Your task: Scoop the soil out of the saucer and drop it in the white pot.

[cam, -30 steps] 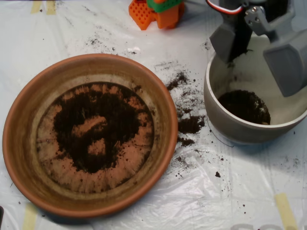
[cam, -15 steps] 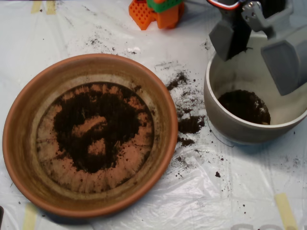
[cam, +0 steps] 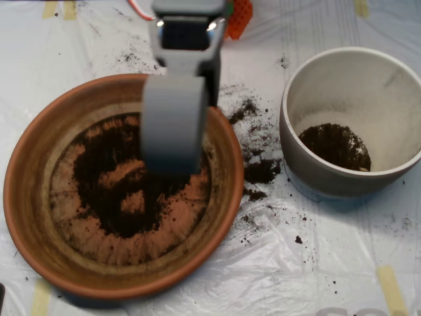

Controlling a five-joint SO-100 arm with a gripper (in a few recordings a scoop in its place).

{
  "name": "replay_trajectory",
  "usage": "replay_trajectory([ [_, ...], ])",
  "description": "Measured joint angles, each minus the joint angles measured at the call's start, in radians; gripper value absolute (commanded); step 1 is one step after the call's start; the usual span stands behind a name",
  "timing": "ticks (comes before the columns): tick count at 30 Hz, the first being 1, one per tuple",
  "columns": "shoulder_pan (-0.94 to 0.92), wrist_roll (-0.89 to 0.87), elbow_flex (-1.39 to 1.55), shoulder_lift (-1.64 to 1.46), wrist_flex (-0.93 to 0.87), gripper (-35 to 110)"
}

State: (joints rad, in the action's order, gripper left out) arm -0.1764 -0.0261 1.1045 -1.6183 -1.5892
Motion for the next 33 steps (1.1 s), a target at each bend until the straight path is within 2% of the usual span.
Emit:
replay_trajectory([
  [7,-0.25,0.011,0.42,-0.035,0.265,44],
  [14,-0.453,-0.02,0.649,-0.031,0.466,42],
  [23,-0.492,0.018,0.758,0.115,0.604,41],
  [28,-0.492,0.057,0.742,0.204,0.614,39],
  [33,-0.495,0.067,0.686,0.249,0.598,32],
])
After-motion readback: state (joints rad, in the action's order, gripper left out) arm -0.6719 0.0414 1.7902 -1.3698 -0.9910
